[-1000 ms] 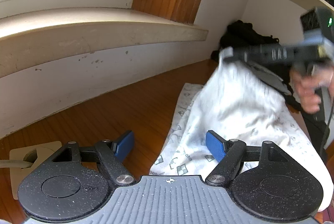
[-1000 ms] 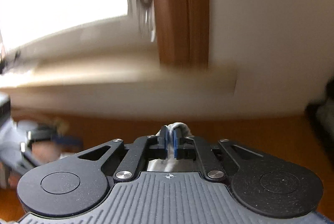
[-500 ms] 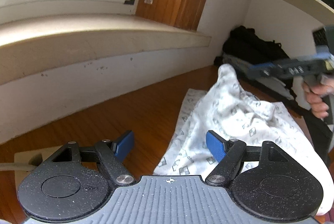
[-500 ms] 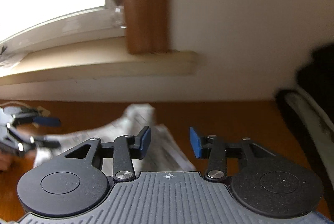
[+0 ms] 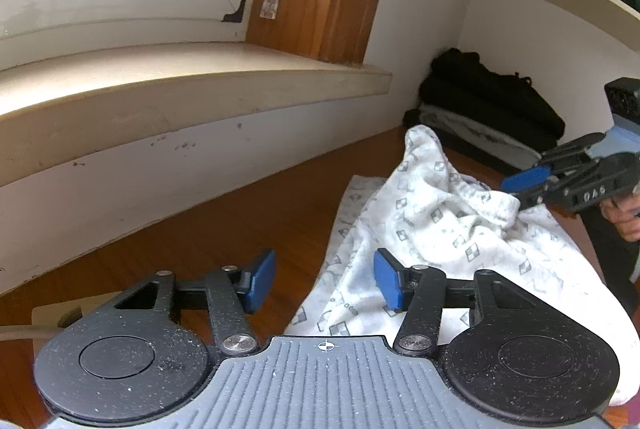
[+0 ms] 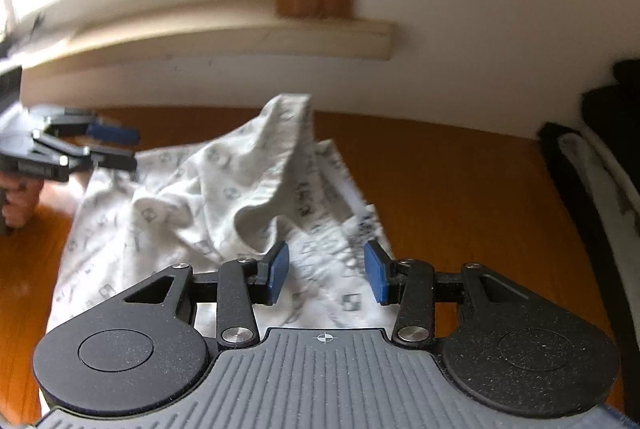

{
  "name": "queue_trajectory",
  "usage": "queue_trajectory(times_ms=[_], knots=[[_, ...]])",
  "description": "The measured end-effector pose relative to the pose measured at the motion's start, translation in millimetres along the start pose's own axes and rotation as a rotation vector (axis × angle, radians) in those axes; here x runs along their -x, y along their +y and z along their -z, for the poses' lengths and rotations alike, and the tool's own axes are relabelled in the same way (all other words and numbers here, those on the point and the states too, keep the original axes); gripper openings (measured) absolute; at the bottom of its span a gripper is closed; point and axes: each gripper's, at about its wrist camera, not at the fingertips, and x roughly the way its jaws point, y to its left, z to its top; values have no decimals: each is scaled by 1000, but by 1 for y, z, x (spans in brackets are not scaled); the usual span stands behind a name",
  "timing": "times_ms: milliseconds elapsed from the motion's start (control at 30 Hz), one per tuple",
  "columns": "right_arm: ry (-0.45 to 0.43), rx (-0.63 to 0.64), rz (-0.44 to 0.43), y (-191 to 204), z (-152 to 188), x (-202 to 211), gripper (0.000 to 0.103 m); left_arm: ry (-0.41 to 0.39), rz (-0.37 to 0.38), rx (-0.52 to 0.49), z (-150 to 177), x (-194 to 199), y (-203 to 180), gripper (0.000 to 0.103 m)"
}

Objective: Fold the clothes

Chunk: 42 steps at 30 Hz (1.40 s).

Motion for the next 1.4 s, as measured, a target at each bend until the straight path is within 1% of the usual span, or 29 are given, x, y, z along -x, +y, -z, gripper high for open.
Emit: queue_trajectory(times_ms=[33, 67, 100, 133, 233, 300, 400, 467, 500, 567, 600, 633, 700, 800, 833, 867, 1033, 1133, 1167, 1200, 1233, 1333, 1400], knots=[[18, 22, 4, 3, -1, -3, 42, -2, -1, -1, 0, 1, 0, 57], [33, 47, 12, 6, -1, -4, 39, -5, -2, -3, 0, 1, 0, 58], [40, 61, 16, 7, -1, -2, 23, -7, -2, -4, -1, 2, -1, 58], [45, 65, 14, 7, -2, 1, 14, -7, -3, -6, -1, 2, -1, 58], [20, 84, 54, 7, -2, 27, 9, -10, -4, -7, -2, 3, -1, 58], [-1, 86, 90, 4, -1, 52, 9, -16, -4, -4, -3, 4, -1, 58], [-17, 48, 135, -10, 5, 90, 9, -25, 1, -1, -6, 7, -1, 59], [-6, 20, 175, -18, 15, 99, 9, -24, 8, -3, -6, 7, -3, 60], [7, 7, 188, -21, 21, 101, 9, -23, 11, -4, -6, 7, -3, 61], [57, -10, 184, -26, 34, 91, 12, -10, 15, -12, -5, 5, -5, 62], [64, -17, 188, -27, 40, 86, 23, -6, 15, -16, -5, 5, -6, 62], [58, -27, 201, -26, 44, 82, 28, -3, 13, -20, -4, 4, -7, 62], [31, -46, 213, -25, 47, 80, 29, 2, 17, -22, -4, 4, -8, 63], [-32, -94, 208, -22, 50, 86, 40, 4, 22, -32, -5, 3, -9, 64], [-49, -108, 203, -20, 52, 89, 41, 6, 25, -35, -5, 3, -10, 64], [-61, -121, 191, -19, 54, 92, 45, 7, 27, -39, -5, 3, -11, 64], [-90, -160, 163, -7, 69, 86, 46, 38, 31, -65, -1, -3, -15, 64], [-168, -164, 177, 3, 74, 87, 46, 66, 12, -79, 2, -8, -17, 63], [-195, -163, 172, 5, 74, 87, 46, 72, 7, -83, 3, -9, -17, 63], [-202, -156, 144, 8, 74, 86, 46, 78, 2, -85, 3, -10, -17, 63], [-197, -147, 112, 11, 73, 81, 46, 83, 0, -86, 4, -11, -17, 63], [-165, -104, 77, 21, 74, 63, 46, 98, -1, -88, 7, -13, -17, 63], [-148, -71, 69, 24, 79, 52, 46, 104, -2, -89, 7, -13, -17, 63]])
